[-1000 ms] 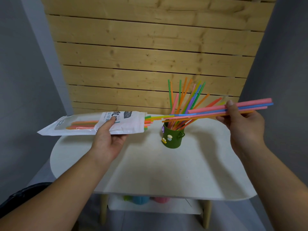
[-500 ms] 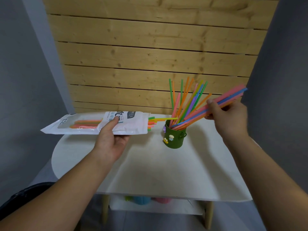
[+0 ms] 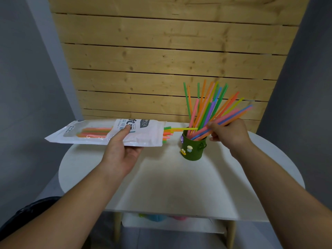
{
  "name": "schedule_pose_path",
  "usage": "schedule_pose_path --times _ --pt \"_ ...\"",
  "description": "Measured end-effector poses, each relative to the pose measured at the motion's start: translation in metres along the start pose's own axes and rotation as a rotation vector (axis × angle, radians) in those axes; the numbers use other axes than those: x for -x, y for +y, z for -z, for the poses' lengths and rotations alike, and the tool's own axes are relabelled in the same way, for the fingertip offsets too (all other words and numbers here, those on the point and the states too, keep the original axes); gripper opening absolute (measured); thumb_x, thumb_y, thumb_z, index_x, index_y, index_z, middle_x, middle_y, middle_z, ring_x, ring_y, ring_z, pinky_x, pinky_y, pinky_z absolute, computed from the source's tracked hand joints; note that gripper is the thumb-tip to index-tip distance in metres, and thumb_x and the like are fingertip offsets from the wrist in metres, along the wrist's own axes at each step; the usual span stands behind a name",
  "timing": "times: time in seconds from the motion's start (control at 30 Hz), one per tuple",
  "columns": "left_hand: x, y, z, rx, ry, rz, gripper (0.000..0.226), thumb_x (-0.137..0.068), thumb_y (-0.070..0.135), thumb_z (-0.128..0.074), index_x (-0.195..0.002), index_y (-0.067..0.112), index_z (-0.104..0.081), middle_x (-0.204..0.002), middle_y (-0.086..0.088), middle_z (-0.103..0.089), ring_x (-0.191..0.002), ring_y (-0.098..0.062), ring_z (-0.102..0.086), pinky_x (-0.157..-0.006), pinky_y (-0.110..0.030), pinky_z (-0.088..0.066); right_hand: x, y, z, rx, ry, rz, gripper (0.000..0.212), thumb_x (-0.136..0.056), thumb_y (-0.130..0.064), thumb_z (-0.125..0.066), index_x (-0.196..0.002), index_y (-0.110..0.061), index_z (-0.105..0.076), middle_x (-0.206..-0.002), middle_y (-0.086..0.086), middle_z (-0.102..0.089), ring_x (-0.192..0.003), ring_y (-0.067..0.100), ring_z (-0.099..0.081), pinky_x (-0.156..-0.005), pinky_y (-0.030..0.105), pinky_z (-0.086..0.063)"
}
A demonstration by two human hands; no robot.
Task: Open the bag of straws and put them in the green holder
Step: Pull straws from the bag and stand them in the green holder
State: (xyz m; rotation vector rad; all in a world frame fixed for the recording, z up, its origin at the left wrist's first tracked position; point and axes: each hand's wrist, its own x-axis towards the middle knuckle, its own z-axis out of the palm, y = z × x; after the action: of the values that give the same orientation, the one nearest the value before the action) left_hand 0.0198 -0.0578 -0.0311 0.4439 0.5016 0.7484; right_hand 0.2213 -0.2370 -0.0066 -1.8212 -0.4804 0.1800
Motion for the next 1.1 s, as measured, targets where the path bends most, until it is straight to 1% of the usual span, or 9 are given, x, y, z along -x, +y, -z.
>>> schedule_pose_path --times 0.17,0.37,0.5,0.57,0.7,0.8,0.87,0.93,1.1 --pt "0.001 -0.002 -0.001 -0.012 0.000 0.006 0.024 -0.093 0.007 -0.065 -0.117 0.009 -0.064 -0.108 -0.012 -0.077 -0.094 -0.024 -0.076 -0.068 -0.038 -0.063 -0.007 -0.003 0.005 0.015 -0.077 -0.039 0.010 -0.089 -0.006 -0.070 -0.097 -0.001 -0.065 -0.074 0.010 -0.064 -0.063 0.021 -0.061 -0.048 0.024 -0.057" --pt "0.003 -0.003 -0.003 -0.023 -0.005 0.010 0.025 -0.093 0.007 -0.065 -0.118 0.009 -0.064 -0.110 -0.011 -0.077 -0.095 -0.024 -0.076 -0.069 -0.038 -0.064 -0.004 0.010 -0.007 -0.148 -0.025 -0.103 0.032 -0.082 -0.013 -0.079 -0.108 0.001 -0.066 -0.082 0.006 -0.066 -0.065 0.019 -0.064 -0.062 0.034 -0.058" --pt "0.005 -0.003 -0.004 -0.029 -0.005 0.012 0.025 -0.093 0.008 -0.066 -0.118 0.010 -0.064 -0.107 -0.011 -0.078 -0.094 -0.024 -0.077 -0.067 -0.037 -0.063 0.005 0.013 -0.006 -0.153 0.040 -0.172 0.051 -0.078 -0.025 -0.084 -0.113 -0.003 -0.054 -0.104 0.012 -0.062 -0.077 0.027 -0.066 -0.067 0.042 -0.061" --pt "0.007 -0.002 -0.004 -0.036 -0.013 0.011 0.024 -0.093 0.008 -0.066 -0.117 0.009 -0.065 -0.107 -0.010 -0.078 -0.093 -0.023 -0.077 -0.067 -0.037 -0.063 0.015 0.011 -0.002 -0.077 -0.019 -0.304 0.062 -0.075 -0.039 -0.084 -0.113 -0.004 -0.051 -0.108 0.016 -0.060 -0.082 0.029 -0.067 -0.073 0.047 -0.062" --pt "0.010 -0.002 -0.006 -0.047 -0.042 0.003 0.022 -0.094 0.008 -0.065 -0.115 0.010 -0.066 -0.107 -0.009 -0.078 -0.094 -0.023 -0.077 -0.071 -0.039 -0.064 0.038 0.001 0.004 -0.049 -0.266 -0.530 0.059 -0.081 -0.061 -0.067 -0.097 -0.005 -0.058 -0.088 0.013 -0.066 -0.073 0.027 -0.067 -0.069 0.041 -0.061" --pt "0.012 -0.004 -0.007 -0.079 -0.075 0.000 0.019 -0.094 0.009 -0.064 -0.113 0.011 -0.066 -0.108 -0.009 -0.078 -0.094 -0.022 -0.077 -0.076 -0.041 -0.063 0.048 -0.007 -0.005 -0.263 -0.348 -0.471 0.051 -0.093 -0.055 -0.056 -0.099 -0.004 -0.063 -0.076 0.010 -0.062 -0.061 0.021 -0.061 -0.059 0.033 -0.055" --pt "0.014 -0.005 -0.009 -0.094 -0.093 -0.001 0.017 -0.095 0.010 -0.064 -0.111 0.012 -0.067 -0.108 -0.009 -0.078 -0.093 -0.022 -0.077 -0.079 -0.042 -0.063 0.055 -0.014 -0.014 -0.393 -0.310 -0.379 0.046 -0.095 -0.049 -0.056 -0.102 -0.005 -0.066 -0.077 0.008 -0.059 -0.059 0.019 -0.056 -0.053 0.028 -0.052" --pt "0.015 -0.006 -0.010 -0.108 -0.101 -0.004 0.015 -0.095 0.011 -0.063 -0.110 0.012 -0.067 -0.107 -0.009 -0.078 -0.092 -0.022 -0.077 -0.079 -0.042 -0.063 0.059 -0.020 -0.021 -0.464 -0.253 -0.301 0.035 -0.096 -0.043 -0.059 -0.098 -0.009 -0.065 -0.079 0.008 -0.061 -0.061 0.019 -0.054 -0.054 0.028 -0.049" --pt "0.018 -0.010 -0.011 -0.146 -0.131 -0.007 0.014 -0.095 0.011 -0.063 -0.108 0.014 -0.068 -0.104 -0.007 -0.079 -0.088 -0.020 -0.077 -0.080 -0.041 -0.062 0.063 -0.018 -0.031 -0.344 -0.268 -0.150 0.032 -0.086 -0.037 -0.073 -0.106 -0.011 -0.070 -0.083 0.006 -0.066 -0.069 0.015 -0.058 -0.063 0.028 -0.051"
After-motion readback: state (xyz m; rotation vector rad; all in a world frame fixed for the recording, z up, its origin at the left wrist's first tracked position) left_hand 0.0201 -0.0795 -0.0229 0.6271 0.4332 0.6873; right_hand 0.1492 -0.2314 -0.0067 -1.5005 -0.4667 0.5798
